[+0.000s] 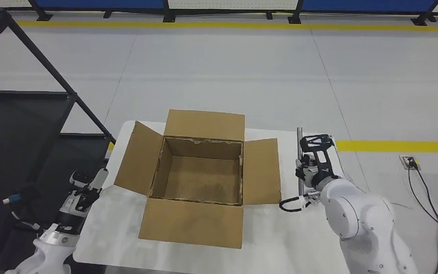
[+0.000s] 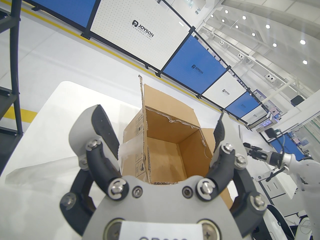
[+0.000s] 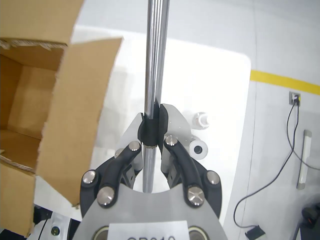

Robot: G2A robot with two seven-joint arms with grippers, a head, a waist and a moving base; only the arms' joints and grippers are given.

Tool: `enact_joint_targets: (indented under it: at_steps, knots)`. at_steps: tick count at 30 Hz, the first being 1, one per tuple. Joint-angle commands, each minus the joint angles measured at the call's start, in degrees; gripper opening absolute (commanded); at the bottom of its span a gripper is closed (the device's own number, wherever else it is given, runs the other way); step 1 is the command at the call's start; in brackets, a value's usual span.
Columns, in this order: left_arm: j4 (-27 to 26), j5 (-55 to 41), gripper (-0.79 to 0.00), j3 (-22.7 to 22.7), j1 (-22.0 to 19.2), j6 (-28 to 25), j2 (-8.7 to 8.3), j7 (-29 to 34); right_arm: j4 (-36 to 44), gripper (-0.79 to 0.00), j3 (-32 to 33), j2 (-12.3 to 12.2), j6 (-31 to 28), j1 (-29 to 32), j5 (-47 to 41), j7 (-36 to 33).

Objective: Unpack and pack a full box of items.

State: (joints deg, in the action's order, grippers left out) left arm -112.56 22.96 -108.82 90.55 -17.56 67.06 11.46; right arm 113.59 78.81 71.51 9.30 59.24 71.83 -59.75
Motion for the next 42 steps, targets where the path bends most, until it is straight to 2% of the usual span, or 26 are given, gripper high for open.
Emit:
enact_joint_targets:
  at_steps: [1, 8, 15, 22, 26, 33, 42]
  knots:
    - [0.0, 0.0, 0.000, 0.0, 0.0, 0.0, 0.00, 0.0, 2.4, -0.785, -1.6, 0.2, -0.5, -0.8, -0.4, 1.6]
    - [0.0, 0.0, 0.000, 0.0, 0.0, 0.0, 0.00, 0.0, 1.3, -0.785, -13.1, 1.8, -2.5, -7.6, -1.1, 5.7]
    - [0.3, -0.7, 0.000, -1.7, 1.1, 1.2, 0.11, -1.9, -11.5, -0.785, -28.9, 5.5, -3.3, -20.1, -2.8, 8.2]
    - [-0.1, -2.3, 0.000, -5.0, 4.2, 3.0, 0.38, -4.5, -31.2, -0.785, -42.0, 11.7, -4.4, -33.3, -9.0, 9.3]
    - [-0.1, -2.3, 0.000, -5.0, 4.2, 3.0, 0.38, -4.5, -41.8, -0.785, -48.1, 15.7, -6.0, -38.6, -11.4, 9.9]
    - [-0.1, -2.3, 0.000, -5.0, 4.2, 3.0, 0.38, -4.5, -57.9, -0.785, -55.5, 22.5, -6.9, -43.8, -12.1, 9.5]
    - [-0.1, -2.3, 0.000, -5.0, 4.2, 3.0, 0.38, -4.5, -74.9, -0.785, -59.2, 30.3, -7.8, -46.6, -13.4, 9.7]
